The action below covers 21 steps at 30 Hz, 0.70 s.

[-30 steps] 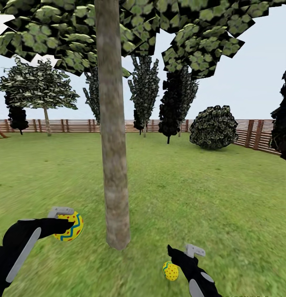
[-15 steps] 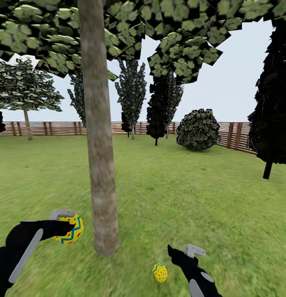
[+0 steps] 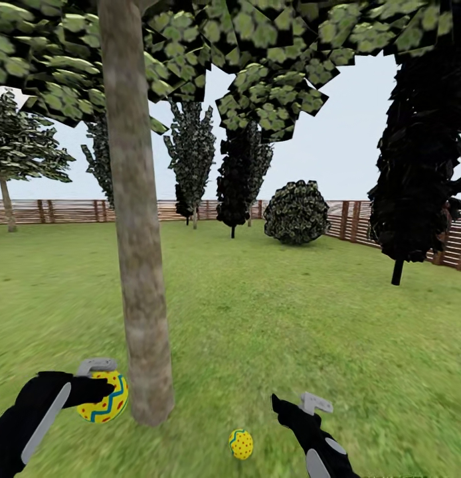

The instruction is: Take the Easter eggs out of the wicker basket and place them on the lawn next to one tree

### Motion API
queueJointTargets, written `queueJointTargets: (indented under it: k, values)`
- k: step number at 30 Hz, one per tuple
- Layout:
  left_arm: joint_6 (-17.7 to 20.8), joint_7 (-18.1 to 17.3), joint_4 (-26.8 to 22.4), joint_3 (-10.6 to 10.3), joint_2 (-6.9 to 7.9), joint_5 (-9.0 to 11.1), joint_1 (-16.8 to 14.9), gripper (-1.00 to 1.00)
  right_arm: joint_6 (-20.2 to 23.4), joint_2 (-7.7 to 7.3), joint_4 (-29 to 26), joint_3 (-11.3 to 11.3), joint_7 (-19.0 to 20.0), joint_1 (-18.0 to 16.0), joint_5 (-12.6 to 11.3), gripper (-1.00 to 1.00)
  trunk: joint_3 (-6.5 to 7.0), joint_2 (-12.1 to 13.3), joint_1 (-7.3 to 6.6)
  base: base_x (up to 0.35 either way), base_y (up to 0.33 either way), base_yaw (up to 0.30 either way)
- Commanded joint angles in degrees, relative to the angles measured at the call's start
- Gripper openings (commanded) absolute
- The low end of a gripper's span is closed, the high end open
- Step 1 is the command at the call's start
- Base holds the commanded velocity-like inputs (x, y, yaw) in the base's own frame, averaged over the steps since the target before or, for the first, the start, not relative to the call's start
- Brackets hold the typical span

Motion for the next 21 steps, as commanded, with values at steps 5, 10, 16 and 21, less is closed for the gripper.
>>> queueJointTargets:
  k: [5, 10, 16, 21]
  values:
    - [-0.76, -0.22, 4.6, -0.53, -2.64, -0.21, -0.12, -1.0, 0.17, -0.06, -0.09, -0.01, -0.43, -0.05, -0.43, 1.0, 1.13, 1.95, -1.09, 0.0, 0.0, -0.214]
    - [-2.54, 0.13, 10.84, -3.14, -5.73, -0.21, -0.63, -1.0, 0.17, -0.1, -0.09, -0.06, -0.43, -0.05, -0.51, 1.0, 2.36, 3.95, -2.19, 0.0, 0.0, -0.214]
    - [-5.78, 0.32, 19.45, -4.32, -7.93, -0.15, -2.12, -1.0, 0.17, -0.15, -0.09, -0.11, -0.43, -0.05, -0.52, 1.0, 3.81, 6.36, -3.51, 0.0, 0.0, -0.192]
    - [-8.04, 0.47, 25.16, -4.4, -8.85, -0.18, -4.23, -1.0, 0.17, -0.16, -0.09, -0.15, -0.48, -0.05, -0.52, 1.0, 4.84, 8.37, -4.61, 0.0, 0.0, -0.079]
